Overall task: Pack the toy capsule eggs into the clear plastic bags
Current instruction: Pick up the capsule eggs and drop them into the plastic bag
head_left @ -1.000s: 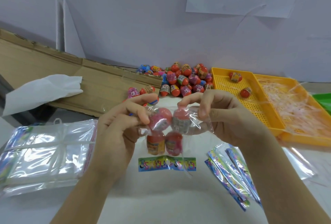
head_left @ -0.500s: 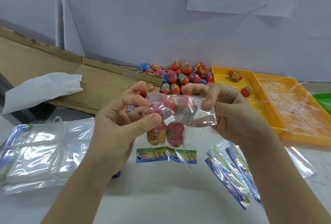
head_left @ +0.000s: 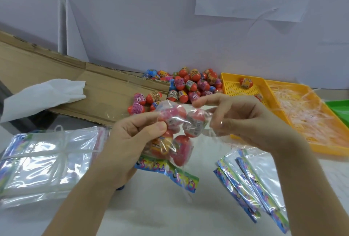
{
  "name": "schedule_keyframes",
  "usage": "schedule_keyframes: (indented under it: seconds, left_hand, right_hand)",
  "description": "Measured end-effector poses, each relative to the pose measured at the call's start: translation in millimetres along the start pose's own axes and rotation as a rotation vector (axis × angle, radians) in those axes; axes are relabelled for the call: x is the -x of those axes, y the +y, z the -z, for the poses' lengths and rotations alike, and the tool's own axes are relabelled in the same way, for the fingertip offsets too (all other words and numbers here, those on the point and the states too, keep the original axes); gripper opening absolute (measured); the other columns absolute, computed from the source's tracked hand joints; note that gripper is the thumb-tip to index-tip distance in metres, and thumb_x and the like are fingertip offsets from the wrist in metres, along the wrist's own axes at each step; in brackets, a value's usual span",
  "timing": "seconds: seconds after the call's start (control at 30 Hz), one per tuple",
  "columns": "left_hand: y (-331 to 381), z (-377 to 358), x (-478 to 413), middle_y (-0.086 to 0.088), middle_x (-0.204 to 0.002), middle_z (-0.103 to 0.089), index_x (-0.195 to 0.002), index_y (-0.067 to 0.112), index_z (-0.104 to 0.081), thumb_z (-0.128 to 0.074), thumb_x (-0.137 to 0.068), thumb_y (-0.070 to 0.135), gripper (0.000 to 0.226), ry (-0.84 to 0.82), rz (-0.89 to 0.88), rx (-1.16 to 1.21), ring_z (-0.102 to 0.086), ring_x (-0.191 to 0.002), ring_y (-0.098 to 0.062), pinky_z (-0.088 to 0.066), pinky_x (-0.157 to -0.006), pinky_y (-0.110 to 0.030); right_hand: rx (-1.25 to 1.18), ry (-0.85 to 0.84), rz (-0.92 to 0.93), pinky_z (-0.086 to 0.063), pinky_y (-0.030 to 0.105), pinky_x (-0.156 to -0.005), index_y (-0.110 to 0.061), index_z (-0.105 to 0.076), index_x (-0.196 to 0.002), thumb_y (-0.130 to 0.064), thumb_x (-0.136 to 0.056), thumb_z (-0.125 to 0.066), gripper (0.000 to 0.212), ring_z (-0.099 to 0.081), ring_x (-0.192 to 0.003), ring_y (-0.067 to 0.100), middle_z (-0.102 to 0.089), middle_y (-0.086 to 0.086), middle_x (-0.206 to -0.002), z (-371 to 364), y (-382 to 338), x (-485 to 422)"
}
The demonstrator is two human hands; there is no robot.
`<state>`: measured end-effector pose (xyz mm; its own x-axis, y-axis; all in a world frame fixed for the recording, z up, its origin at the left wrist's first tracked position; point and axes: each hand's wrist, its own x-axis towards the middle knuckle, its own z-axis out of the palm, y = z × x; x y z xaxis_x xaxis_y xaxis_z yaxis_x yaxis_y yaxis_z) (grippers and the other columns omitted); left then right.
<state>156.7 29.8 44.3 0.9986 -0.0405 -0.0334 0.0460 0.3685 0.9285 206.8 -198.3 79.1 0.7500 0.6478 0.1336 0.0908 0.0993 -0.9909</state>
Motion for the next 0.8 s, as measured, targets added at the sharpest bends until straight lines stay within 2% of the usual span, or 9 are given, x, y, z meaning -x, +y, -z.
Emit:
schedule_keyframes:
  seconds: [0.1,0.17,0.27,0.37,0.4,0.5,0.67,0.73,0.8]
  left_hand:
    - [0,6,-3,-0.004,-0.071,-0.075,-0.07,0.028,-0.08,-0.068,-0.055,0.025,0.019,0.059,-0.007,0.006,-0.072,-0.059,-0.014,-0.055,-0.048,-0.024]
    - [0,11,-6,-0.003,-0.077,-0.077,-0.076,0.03,-0.081,-0.069,-0.056,0.031,0.023,0.083,-0.043,-0.016,-0.073,-0.064,-0.015,-0.056,-0.051,-0.024]
    - [-4,12,-6,-0.002,-0.085,-0.078,-0.087,0.037,-0.08,-0.068,-0.064,0.035,0.025,0.069,-0.114,-0.137,-0.074,-0.073,-0.015,-0.058,-0.06,-0.024]
    - [-9,7,-4,0.001,-0.089,-0.078,-0.09,0.04,-0.079,-0.067,-0.07,0.031,0.024,0.026,-0.151,-0.185,-0.075,-0.078,-0.014,-0.058,-0.062,-0.023]
    - [-9,5,-4,0.001,-0.087,-0.078,-0.088,0.039,-0.079,-0.067,-0.07,0.029,0.024,0.029,-0.155,-0.171,-0.075,-0.077,-0.014,-0.058,-0.061,-0.023]
    - [-5,4,-6,0.001,-0.074,-0.076,-0.075,0.032,-0.08,-0.069,-0.065,0.023,0.018,0.09,-0.115,-0.026,-0.073,-0.064,-0.01,-0.056,-0.053,-0.021]
    - [-4,0,-5,-0.006,-0.072,-0.075,-0.066,0.02,-0.08,-0.089,-0.036,0.022,0.032,0.021,0.001,0.145,-0.071,-0.056,-0.016,-0.055,-0.046,-0.025]
    - [-7,-2,-5,-0.01,-0.08,-0.076,-0.072,0.018,-0.081,-0.088,-0.041,0.016,0.032,0.004,0.073,0.148,-0.072,-0.06,-0.02,-0.056,-0.047,-0.027]
    - [-15,-3,-11,-0.01,-0.091,-0.077,-0.086,0.015,-0.081,-0.08,-0.057,0.017,0.029,-0.055,0.182,0.122,-0.074,-0.067,-0.027,-0.058,-0.049,-0.034]
  right_hand:
    - [0.281,-0.049,-0.16,-0.051,0.03,-0.089,-0.027,-0.077,-0.086,-0.037,-0.074,-0.078,0.015,-0.059,-0.118,0.012,-0.065,-0.008,-0.121,16,-10,15]
    - [0.392,0.07,-0.221,-0.052,0.032,-0.085,-0.028,-0.077,-0.081,-0.037,-0.07,-0.077,0.014,-0.063,-0.11,0.011,-0.069,-0.008,-0.114,21,-13,17]
    - [0.144,0.352,-0.137,-0.057,0.036,-0.071,-0.03,-0.074,-0.09,-0.045,-0.064,-0.073,0.03,-0.069,-0.098,0.024,-0.072,-0.003,-0.104,9,-8,6]
    - [0.096,0.261,-0.218,-0.059,0.034,-0.064,-0.036,-0.065,-0.114,-0.057,-0.068,-0.076,0.052,-0.071,-0.089,0.022,-0.071,-0.007,-0.106,-17,-1,-10]
    - [0.126,0.202,-0.234,-0.059,0.032,-0.062,-0.032,-0.066,-0.114,-0.055,-0.071,-0.076,0.05,-0.072,-0.082,0.02,-0.073,-0.004,-0.101,-24,2,-14]
    - [0.092,0.189,-0.15,-0.057,0.026,-0.055,-0.022,-0.075,-0.087,-0.042,-0.071,-0.074,0.026,-0.071,-0.066,0.021,-0.075,0.008,-0.083,-39,9,-20]
    - [-0.04,0.186,-0.055,-0.054,0.026,-0.051,-0.018,-0.077,-0.081,-0.043,-0.065,-0.084,0.03,-0.068,-0.059,0.021,-0.072,0.007,-0.071,-37,13,-8]
    - [-0.03,0.174,-0.058,-0.055,0.027,-0.052,-0.018,-0.077,-0.085,-0.04,-0.064,-0.086,0.031,-0.067,-0.058,0.019,-0.072,0.005,-0.07,-33,9,6]
    - [-0.02,0.261,-0.067,-0.055,0.028,-0.05,-0.017,-0.077,-0.091,-0.038,-0.056,-0.091,0.043,-0.067,-0.054,0.021,-0.072,0.009,-0.069,-24,1,27]
